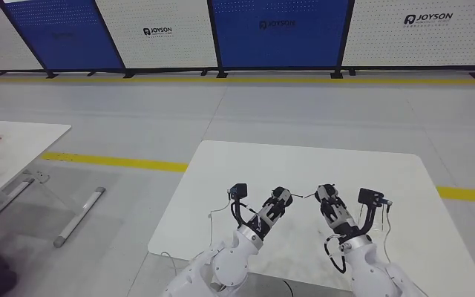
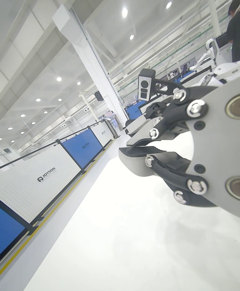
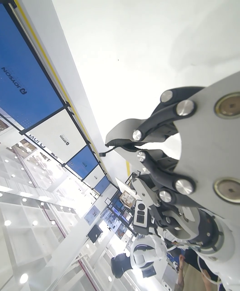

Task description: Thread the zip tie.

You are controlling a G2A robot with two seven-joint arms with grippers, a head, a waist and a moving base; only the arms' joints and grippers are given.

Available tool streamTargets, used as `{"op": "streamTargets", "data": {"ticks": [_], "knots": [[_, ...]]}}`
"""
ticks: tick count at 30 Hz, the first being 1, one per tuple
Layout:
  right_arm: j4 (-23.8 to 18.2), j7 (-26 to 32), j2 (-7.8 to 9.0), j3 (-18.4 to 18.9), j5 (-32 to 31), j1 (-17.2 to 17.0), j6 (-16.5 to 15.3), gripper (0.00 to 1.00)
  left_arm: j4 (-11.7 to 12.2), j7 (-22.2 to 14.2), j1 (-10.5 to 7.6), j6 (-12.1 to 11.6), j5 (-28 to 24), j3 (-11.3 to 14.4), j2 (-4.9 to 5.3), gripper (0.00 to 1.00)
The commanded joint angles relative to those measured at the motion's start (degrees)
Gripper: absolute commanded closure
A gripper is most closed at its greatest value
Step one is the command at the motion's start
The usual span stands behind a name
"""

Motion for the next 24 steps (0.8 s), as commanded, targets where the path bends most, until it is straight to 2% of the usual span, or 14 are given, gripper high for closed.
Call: {"op": "streamTargets", "data": {"ticks": [1, 24], "knots": [[-0.21, -0.14, -0.16, 0.17, 0.02, -0.06, -0.3, 1.0, 0.0, 0.0, 0.0, 0.0, 0.0, 0.0, 0.0, 1.0], [0.17, -0.13, -1.76, 1.33, -1.31, -0.81, -1.38, 1.0, 0.0, 0.0, 0.0, 0.0, 0.0, 0.0, 0.0, 1.0]]}}
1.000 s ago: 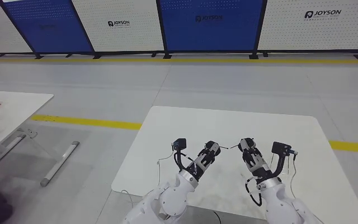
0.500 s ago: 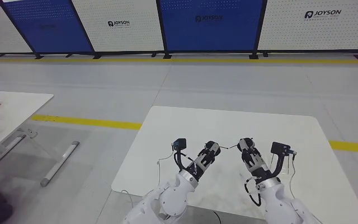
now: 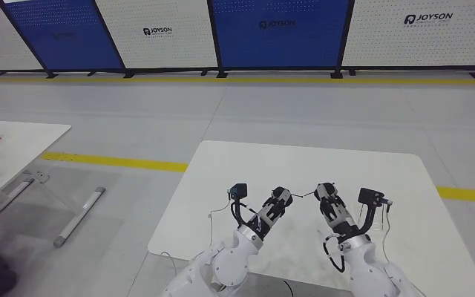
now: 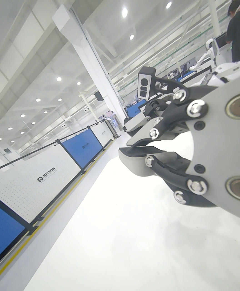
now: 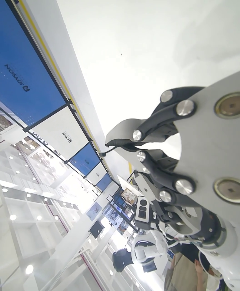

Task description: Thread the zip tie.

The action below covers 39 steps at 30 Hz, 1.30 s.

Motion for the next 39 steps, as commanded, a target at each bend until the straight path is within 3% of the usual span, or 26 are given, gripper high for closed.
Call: {"op": "streamTargets", "data": {"ticks": [1, 39], "knots": [[-0.06, 0.35, -0.08, 0.19, -0.44, -0.19, -0.04, 1.0, 0.0, 0.0, 0.0, 0.0, 0.0, 0.0, 0.0, 1.0], [0.13, 2.71, -2.11, 1.67, -3.18, -0.99, -1.09, 1.0, 0.0, 0.0, 0.0, 0.0, 0.0, 0.0, 0.0, 1.0]]}}
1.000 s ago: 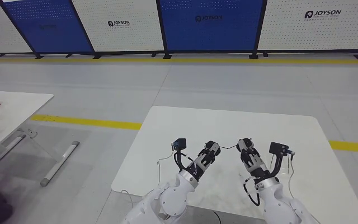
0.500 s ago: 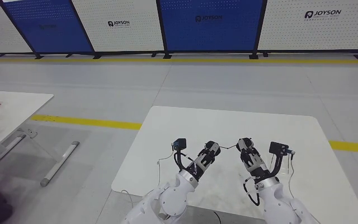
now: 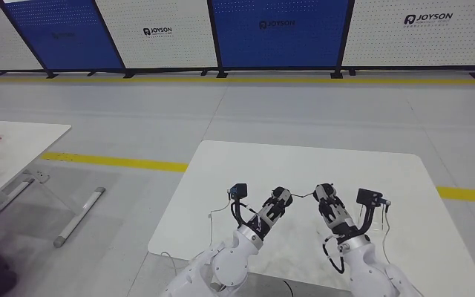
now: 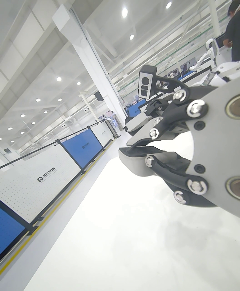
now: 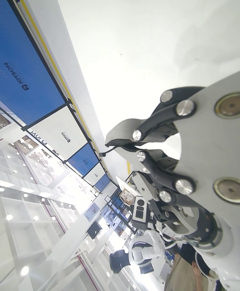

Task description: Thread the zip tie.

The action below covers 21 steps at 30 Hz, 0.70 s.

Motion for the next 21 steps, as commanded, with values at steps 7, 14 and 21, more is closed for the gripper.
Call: {"op": "streamTargets", "data": {"ticks": [7, 14, 21], "knots": [[0.64, 0.24, -0.48, -0.19, -0.56, 0.21, -0.05, 1.0, 0.0, 0.0, 0.0, 0.0, 0.0, 0.0, 0.0, 1.0], [1.25, -0.97, -1.16, -0.99, 2.16, -0.13, -1.39, 1.0, 0.0, 0.0, 0.0, 0.0, 0.0, 0.0, 0.0, 1.0], [4.02, -5.74, -2.17, -2.65, 3.26, 0.52, -3.22, 1.0, 0.0, 0.0, 0.0, 0.0, 0.0, 0.0, 0.0, 1.0]]}}
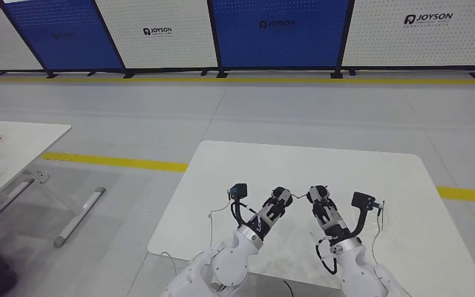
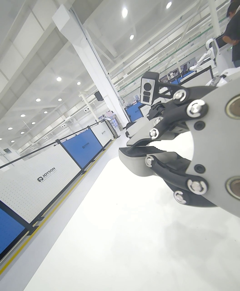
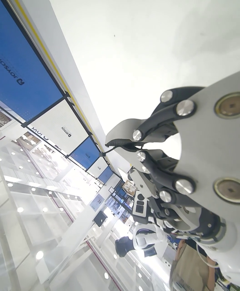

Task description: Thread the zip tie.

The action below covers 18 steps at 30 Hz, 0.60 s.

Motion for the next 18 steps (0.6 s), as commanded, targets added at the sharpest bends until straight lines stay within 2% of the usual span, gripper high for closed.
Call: {"op": "streamTargets", "data": {"ticks": [1, 10, 16, 18], "knots": [[0.81, -1.24, -0.27, -0.38, 0.08, 0.29, -0.35, 1.0, 0.0, 0.0, 0.0, 0.0, 0.0, 0.0, 0.0, 1.0], [2.97, -3.09, -1.07, -0.71, 0.25, 0.81, -1.84, 1.0, 0.02, -0.06, 0.04, -0.04, -0.26, 0.03, -0.02, 1.0], [2.43, -3.58, -1.28, -0.02, -0.25, 0.1, -2.86, 1.0, 1.49, 2.03, -0.51, -2.31, -8.49, -0.61, -0.81, 1.0], [2.18, -3.49, -1.32, 0.22, -0.27, -0.19, -3.24, 1.0, 1.96, 1.6, -0.66, -2.9, -11.89, -0.59, -1.08, 1.0]]}}
